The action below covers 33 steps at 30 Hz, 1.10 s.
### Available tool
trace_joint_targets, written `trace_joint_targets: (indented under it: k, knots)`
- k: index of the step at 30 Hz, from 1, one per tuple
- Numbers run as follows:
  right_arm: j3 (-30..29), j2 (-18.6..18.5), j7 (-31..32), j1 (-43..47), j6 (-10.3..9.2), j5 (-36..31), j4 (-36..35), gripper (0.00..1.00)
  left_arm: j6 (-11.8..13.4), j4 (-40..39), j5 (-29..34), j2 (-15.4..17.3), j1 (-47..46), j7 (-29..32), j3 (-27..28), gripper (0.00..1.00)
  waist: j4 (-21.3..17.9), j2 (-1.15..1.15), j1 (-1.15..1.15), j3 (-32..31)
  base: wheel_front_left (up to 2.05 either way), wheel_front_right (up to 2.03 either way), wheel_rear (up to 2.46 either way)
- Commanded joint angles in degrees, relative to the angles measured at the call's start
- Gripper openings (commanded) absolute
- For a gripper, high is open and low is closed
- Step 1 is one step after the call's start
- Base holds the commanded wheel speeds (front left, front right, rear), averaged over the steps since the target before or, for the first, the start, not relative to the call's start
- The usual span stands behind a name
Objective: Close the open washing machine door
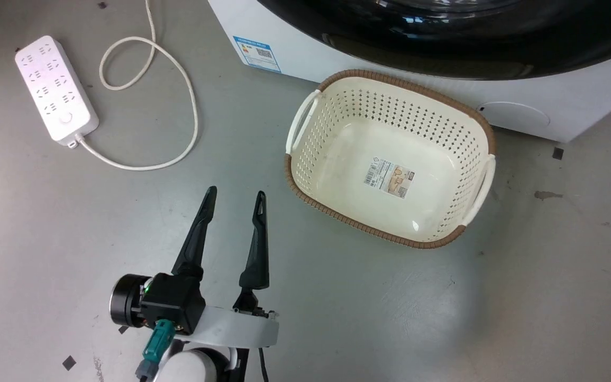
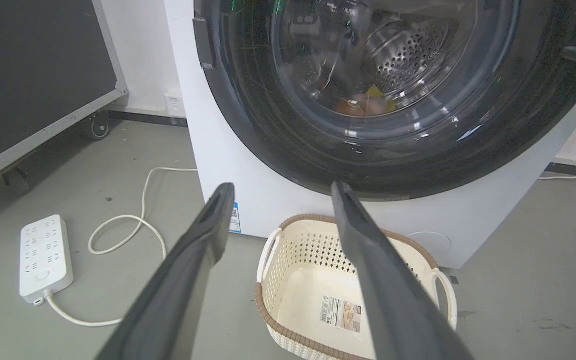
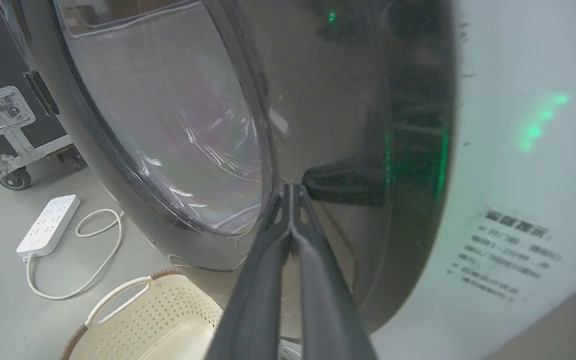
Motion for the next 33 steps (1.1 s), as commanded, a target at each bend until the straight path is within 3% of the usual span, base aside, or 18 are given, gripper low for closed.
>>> trace_joint_targets:
  k: [1,7,8,9,17,27,33]
  knots:
    - [-1.79,-0.85,-0.55,-2.58,-0.71,-0.23,1.25,0.0,0.17,-0.11,0.15,0.0,-0.78,-0.3,0.09,1.0,-0.35,0.0,0.0,-0.08,0.0,0.0,0.0]
    - [-1.59,1.28,-3.31,-1.07,-0.71,0.14,3.22,0.0,-0.43,0.49,0.71,0.0,-0.75,-0.3,0.98,1.0,-1.97,0.0,0.0,-3.02,0.0,0.0,0.0]
    - [-1.34,1.69,-4.09,-0.17,-0.71,0.22,3.3,0.34,-0.66,0.66,0.84,0.0,-0.62,-0.3,1.19,1.0,-2.41,0.0,0.0,-3.98,0.0,0.0,0.0]
    - [-1.29,2.09,-5.0,0.85,-0.71,0.3,3.29,0.97,-0.9,0.82,0.97,0.0,-0.43,-0.3,1.43,1.0,-2.87,0.0,0.0,-4.92,0.0,0.0,0.0]
    - [-3.27,6.44,-9.64,13.92,-0.71,-1.06,-0.97,1.0,-3.54,2.51,2.17,0.0,1.96,-0.3,4.07,1.0,-8.0,0.0,0.0,-13.88,0.0,0.0,0.0]
    - [-14.04,19.04,-10.29,35.28,-0.71,-8.87,-15.88,1.0,-5.93,5.04,2.86,0.0,6.28,-0.3,7.53,1.0,-14.32,0.0,0.0,-22.93,0.0,0.0,0.0]
    - [-15.98,24.31,-10.3,45.82,-0.71,-13.42,-22.83,1.0,-6.64,6.14,2.85,0.0,8.15,-0.3,8.4,1.0,-15.81,0.0,0.0,-25.22,0.0,0.0,0.0]
